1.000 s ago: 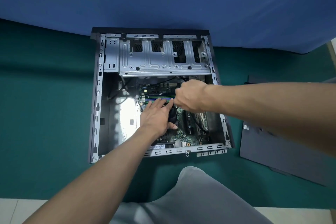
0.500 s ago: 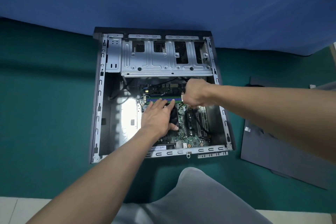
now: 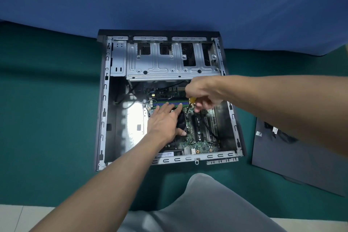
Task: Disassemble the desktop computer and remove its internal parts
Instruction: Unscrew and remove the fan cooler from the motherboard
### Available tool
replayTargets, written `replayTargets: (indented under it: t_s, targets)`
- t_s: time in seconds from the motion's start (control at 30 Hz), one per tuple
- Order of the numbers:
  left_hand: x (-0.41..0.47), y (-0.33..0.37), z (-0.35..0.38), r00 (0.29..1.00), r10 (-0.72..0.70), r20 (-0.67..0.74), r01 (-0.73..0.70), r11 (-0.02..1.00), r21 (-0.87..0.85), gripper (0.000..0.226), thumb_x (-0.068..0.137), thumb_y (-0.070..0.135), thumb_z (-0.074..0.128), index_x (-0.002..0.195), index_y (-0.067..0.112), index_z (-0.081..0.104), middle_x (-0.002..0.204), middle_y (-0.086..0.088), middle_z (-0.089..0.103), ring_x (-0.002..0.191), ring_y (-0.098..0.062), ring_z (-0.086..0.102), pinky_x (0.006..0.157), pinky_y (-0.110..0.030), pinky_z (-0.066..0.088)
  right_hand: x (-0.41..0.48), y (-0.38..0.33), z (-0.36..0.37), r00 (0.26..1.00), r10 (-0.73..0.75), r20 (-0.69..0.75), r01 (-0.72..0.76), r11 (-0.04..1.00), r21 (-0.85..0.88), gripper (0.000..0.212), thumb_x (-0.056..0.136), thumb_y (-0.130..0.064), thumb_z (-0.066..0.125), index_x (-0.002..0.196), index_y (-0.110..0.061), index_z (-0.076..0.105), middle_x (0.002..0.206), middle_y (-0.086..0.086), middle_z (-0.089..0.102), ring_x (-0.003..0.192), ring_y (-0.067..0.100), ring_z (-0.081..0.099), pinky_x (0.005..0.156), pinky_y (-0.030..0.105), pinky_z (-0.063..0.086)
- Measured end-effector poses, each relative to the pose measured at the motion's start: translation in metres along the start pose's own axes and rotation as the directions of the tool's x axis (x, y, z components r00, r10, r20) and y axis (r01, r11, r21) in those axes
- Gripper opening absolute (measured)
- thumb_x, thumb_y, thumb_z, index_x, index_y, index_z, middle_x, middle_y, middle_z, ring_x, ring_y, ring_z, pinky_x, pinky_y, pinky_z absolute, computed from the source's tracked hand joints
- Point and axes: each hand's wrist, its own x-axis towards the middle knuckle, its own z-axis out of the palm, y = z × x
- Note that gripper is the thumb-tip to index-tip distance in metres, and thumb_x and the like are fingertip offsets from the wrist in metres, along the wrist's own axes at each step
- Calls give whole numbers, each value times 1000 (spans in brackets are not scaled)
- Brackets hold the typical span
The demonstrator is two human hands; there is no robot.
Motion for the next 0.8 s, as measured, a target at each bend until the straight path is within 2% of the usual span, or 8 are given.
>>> replayTargets:
  t_s: [0.2, 0.3, 0.37, 0.43, 0.53, 0.63, 0.7, 0.8]
  targets:
    - [1, 1, 0, 1000, -6, 12, 7, 1000, -8, 101, 79, 59, 64, 154, 28, 5, 161, -3, 14, 149, -20, 3, 120, -36, 2, 1, -4, -6, 993, -117, -7, 100, 872, -478, 22, 99, -8, 38, 100, 3, 57, 78, 11, 54, 51, 14, 38, 41, 21, 31]
    - [2, 1, 1, 1000, -1, 9, 1, 1000, -2, 100, 79, 59, 64, 154, 27, 6, 161, -3, 14, 149, -20, 4, 120, -36, 3, -13, 4, -2, 865, -489, 115, 260, 240, -935, 18, 97, -14, 44, 84, -6, 52, 78, 8, 58, 65, 21, 51, 54, 27, 42]
    - [2, 0, 2, 1000, 2, 6, -2, 1000, -2, 99, 79, 59, 64, 154, 26, 8, 161, -3, 15, 149, -20, 4, 120, -37, 3, -21, 9, -2, 768, -563, 306, 215, -223, -951, 16, 100, -16, 40, 97, -10, 55, 88, 9, 61, 69, 23, 48, 59, 30, 40]
    - [2, -1, 2, 1000, 1, 3, -1, 1000, -2, 99, 79, 59, 64, 154, 26, 9, 161, -4, 15, 149, -20, 4, 120, -36, 3, -21, 11, -4, 743, -569, 352, 183, -332, -925, 17, 100, -15, 40, 99, -8, 55, 92, 10, 61, 67, 22, 47, 56, 30, 38]
    - [1, -1, 1, 1000, 2, 9, -2, 1000, -15, 99, 79, 59, 64, 154, 28, 7, 161, -3, 14, 149, -20, 3, 120, -36, 2, -13, 10, -1, 776, -596, 207, 367, 159, -917, 30, 92, -19, 56, 66, -10, 46, 68, 5, 52, 52, 16, 47, 43, 25, 35]
    - [2, -1, 1, 1000, 0, 4, 0, 1000, -21, 98, 79, 59, 64, 154, 28, 8, 161, -3, 14, 149, -19, 3, 120, -37, 2, 3, 10, 4, 949, -305, -78, 250, 883, -398, 29, 97, -24, 49, 77, -3, 50, 58, 6, 55, 36, 12, 43, 36, 20, 35]
    - [1, -1, 1, 1000, -6, 4, 6, 1000, -15, 100, 79, 59, 63, 154, 28, 5, 161, -2, 13, 149, -19, 2, 120, -36, 2, 4, 10, 5, 999, 40, -26, -41, 998, -43, 15, 99, -11, 36, 101, -2, 48, 67, 10, 58, 31, 8, 30, 31, 16, 26]
    - [1, 0, 1, 1000, -3, 10, 3, 1000, -17, 100, 80, 59, 63, 154, 28, 4, 161, -3, 13, 149, -19, 2, 120, -37, 2, 1, 10, 5, 999, 26, -18, -29, 977, -210, 19, 97, -3, 34, 107, -3, 51, 79, 13, 58, 42, 11, 33, 32, 16, 28]
